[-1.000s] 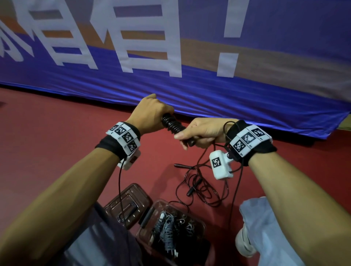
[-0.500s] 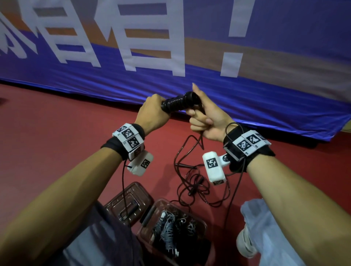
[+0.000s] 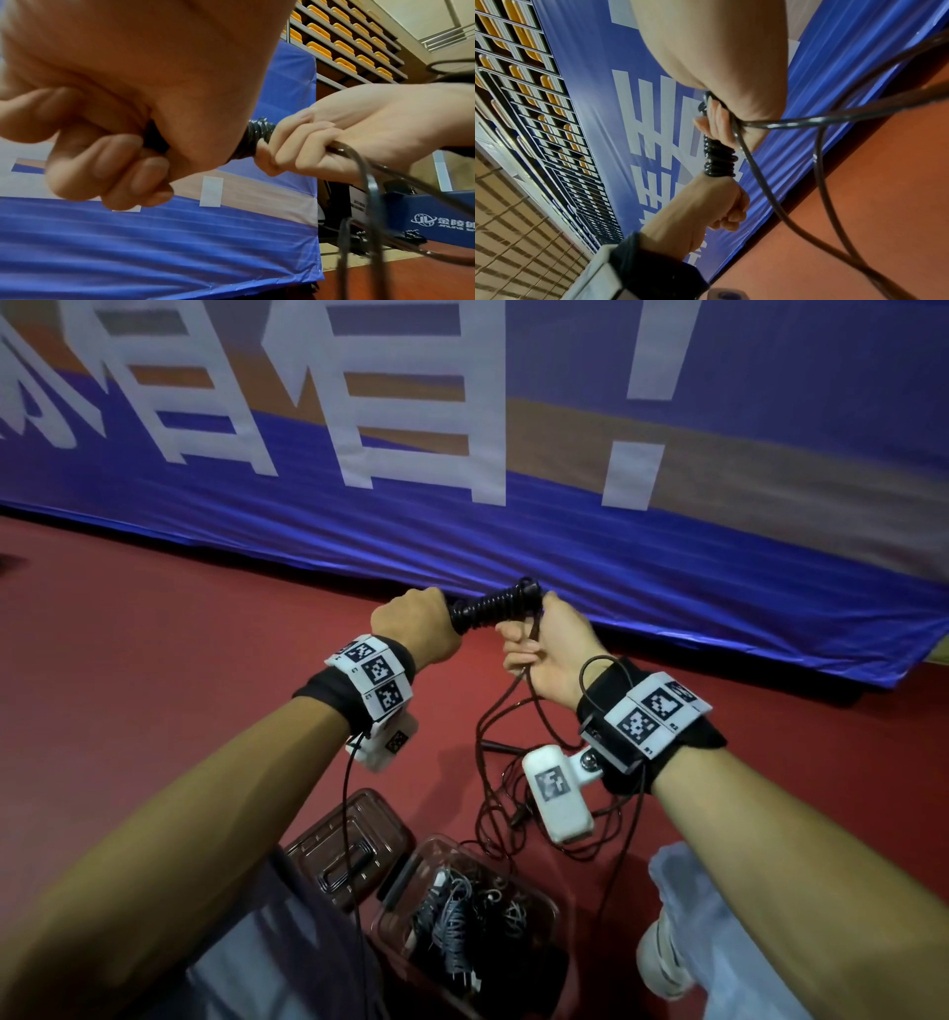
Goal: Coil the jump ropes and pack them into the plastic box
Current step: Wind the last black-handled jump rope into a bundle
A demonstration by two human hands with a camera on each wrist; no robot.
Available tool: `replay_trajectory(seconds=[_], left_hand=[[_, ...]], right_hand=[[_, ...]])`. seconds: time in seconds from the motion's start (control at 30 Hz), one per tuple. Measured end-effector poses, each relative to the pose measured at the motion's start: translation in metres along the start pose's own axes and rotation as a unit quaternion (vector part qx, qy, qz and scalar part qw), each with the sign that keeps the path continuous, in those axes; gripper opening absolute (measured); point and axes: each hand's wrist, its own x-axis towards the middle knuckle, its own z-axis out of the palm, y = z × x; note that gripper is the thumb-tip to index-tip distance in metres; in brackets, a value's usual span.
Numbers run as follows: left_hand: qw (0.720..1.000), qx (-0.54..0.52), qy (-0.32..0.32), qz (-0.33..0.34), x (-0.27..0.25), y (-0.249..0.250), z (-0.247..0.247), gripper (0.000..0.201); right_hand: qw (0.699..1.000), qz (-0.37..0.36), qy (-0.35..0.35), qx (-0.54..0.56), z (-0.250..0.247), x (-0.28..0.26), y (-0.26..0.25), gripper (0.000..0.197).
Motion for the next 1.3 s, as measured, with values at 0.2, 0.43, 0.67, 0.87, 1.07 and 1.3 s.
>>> replay_trajectory(seconds=[0.2,0.43,0.67,0.87,1.07,1.3], left_hand=[[0.998,0.055,-0.022,-0.015,0.0,0.006,0.008,0.017],[0.993,0.116,-0.028,0.023,-0.008,0.021,0.015,0.016],[0.987,0.141,-0.051,0.05,-0.017,0.029,0.023,0.013],[0.979,0.178,-0.085,0.052,-0.021,0.036,0.031,0.011],[0.974,0.201,-0.081,0.069,-0.023,0.037,0.03,0.011],[0.958,0.268,-0.072,0.069,-0.015,0.025,0.022,0.01]], right_hand=[[0.991,-0.006,0.067,-0.118,0.008,0.001,0.01,0.041],[0.88,-0.064,0.094,-0.46,-0.02,0.003,-0.002,0.054],[0.735,-0.076,0.111,-0.664,-0.042,0.004,-0.019,0.066],[0.59,-0.143,0.149,-0.781,-0.046,-0.003,-0.017,0.059],[0.493,-0.22,0.114,-0.834,-0.041,-0.01,-0.016,0.051],[0.454,-0.133,-0.072,-0.878,-0.046,-0.008,-0.022,0.027]])
